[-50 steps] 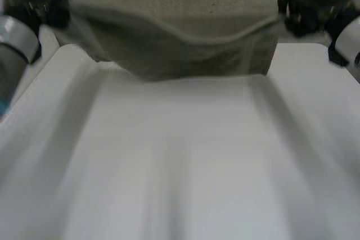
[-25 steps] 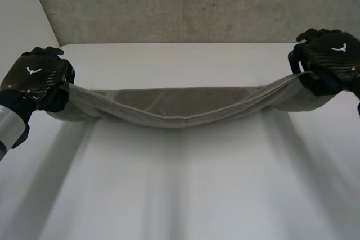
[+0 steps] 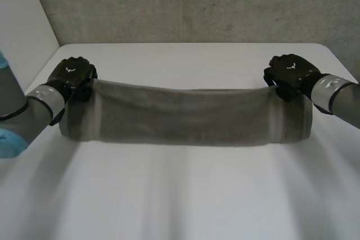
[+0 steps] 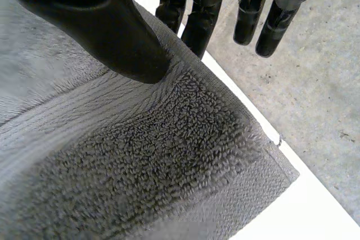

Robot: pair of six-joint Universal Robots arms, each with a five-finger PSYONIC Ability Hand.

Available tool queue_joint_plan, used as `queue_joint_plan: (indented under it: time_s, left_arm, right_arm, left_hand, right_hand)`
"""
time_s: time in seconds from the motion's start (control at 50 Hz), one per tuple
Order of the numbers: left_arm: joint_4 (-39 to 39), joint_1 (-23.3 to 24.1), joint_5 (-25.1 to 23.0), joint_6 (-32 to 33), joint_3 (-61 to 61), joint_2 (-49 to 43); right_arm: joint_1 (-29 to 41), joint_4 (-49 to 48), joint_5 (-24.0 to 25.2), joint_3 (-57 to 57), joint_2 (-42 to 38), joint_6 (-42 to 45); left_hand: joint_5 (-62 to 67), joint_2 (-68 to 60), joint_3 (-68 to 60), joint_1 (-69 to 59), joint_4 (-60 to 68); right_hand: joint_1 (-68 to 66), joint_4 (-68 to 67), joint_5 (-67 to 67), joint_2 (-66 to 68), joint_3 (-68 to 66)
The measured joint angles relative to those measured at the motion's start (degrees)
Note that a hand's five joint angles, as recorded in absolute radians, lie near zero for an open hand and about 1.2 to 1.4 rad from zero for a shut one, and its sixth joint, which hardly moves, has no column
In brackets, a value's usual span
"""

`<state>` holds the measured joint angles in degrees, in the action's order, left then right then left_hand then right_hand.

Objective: Fold the towel.

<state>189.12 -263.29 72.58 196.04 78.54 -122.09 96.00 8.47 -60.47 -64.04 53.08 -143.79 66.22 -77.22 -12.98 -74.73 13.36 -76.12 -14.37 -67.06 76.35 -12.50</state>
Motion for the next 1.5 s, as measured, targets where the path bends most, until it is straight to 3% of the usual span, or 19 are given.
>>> queue_joint_plan:
  time_s: [0.26,0.46,0.54,0.58,0.64,0.7,0.78,0.82,1.06,1.24,1.3,1.5]
  left_arm:
    - [-0.3,1.7,2.3,3.7,-12.4,-12.2]
    - [-0.2,1.9,3.0,6.2,-13.9,-15.7]
    - [-0.1,1.8,4.6,7.0,-13.9,-16.0]
    - [-0.2,1.8,5.2,7.2,-13.9,-16.0]
    - [-0.2,1.8,5.9,7.4,-13.8,-15.8]
    - [-0.3,1.8,6.5,7.5,-13.6,-15.3]
    - [-0.6,1.9,7.7,7.5,-13.0,-13.4]
    - [-0.7,2.0,8.5,7.4,-12.5,-11.8]
    - [-1.0,2.5,10.1,6.5,-0.6,2.1]
    - [-0.6,3.3,9.5,3.6,12.1,12.1]
    - [-0.2,3.6,9.3,2.5,15.4,14.1]
    - [1.8,4.4,9.2,0.9,19.8,15.7]
  right_arm:
    - [3.6,-2.2,-3.6,15.9,-16.2,-0.3]
    - [5.6,-4.9,-5.5,22.3,-22.0,-0.4]
    - [6.4,-5.4,-6.3,23.4,-23.2,-0.4]
    - [6.7,-5.6,-6.7,23.8,-23.5,-0.4]
    - [6.9,-6.3,-7.6,24.0,-23.6,-0.4]
    - [7.0,-7.5,-8.7,23.8,-23.4,-0.4]
    - [7.0,-9.7,-10.8,22.6,-22.0,-0.4]
    - [7.0,-11.0,-11.7,21.2,-20.6,-0.5]
    - [6.1,-20.7,-13.2,-2.1,-2.1,-6.1]
    - [4.5,-17.8,-12.6,-21.7,10.6,-7.7]
    - [2.8,-16.5,-11.7,-25.6,12.4,-7.4]
    - [-1.9,-15.9,-6.3,-28.0,9.9,-5.8]
  left_hand:
    - [0.0,0.3,0.0,0.0,0.0]
    - [-7.5,8.8,0.0,5.7,0.0]
    - [-27.0,27.7,0.0,25.4,0.0]
    - [-34.7,35.0,0.0,32.9,0.0]
    - [-51.7,51.9,0.0,49.1,0.0]
    - [-61.7,60.9,0.0,56.7,0.0]
    - [-62.7,61.8,0.0,57.7,0.0]
    - [-62.7,61.9,0.0,57.7,0.0]
    - [-62.7,61.9,0.0,57.7,0.0]
    - [-62.7,61.9,0.0,57.9,0.0]
    - [-62.7,61.9,0.0,57.9,0.0]
    - [-62.7,61.9,0.0,57.9,0.0]
  right_hand:
    - [0.0,0.0,0.0,0.0,0.0]
    - [0.0,0.0,0.0,0.0,0.0]
    - [0.1,0.0,0.1,-0.1,0.0]
    - [5.4,0.0,6.3,-5.7,0.0]
    - [23.0,0.0,24.1,-23.1,0.0]
    - [37.5,0.0,39.4,-37.4,0.0]
    - [55.0,0.0,60.4,-55.1,0.0]
    - [60.2,0.0,63.5,-60.6,0.0]
    - [61.9,0.0,63.5,-61.8,0.0]
    - [61.6,0.0,63.2,-61.7,0.0]
    - [55.2,0.0,55.4,-55.2,0.0]
    - [48.6,0.0,48.9,-49.1,0.0]
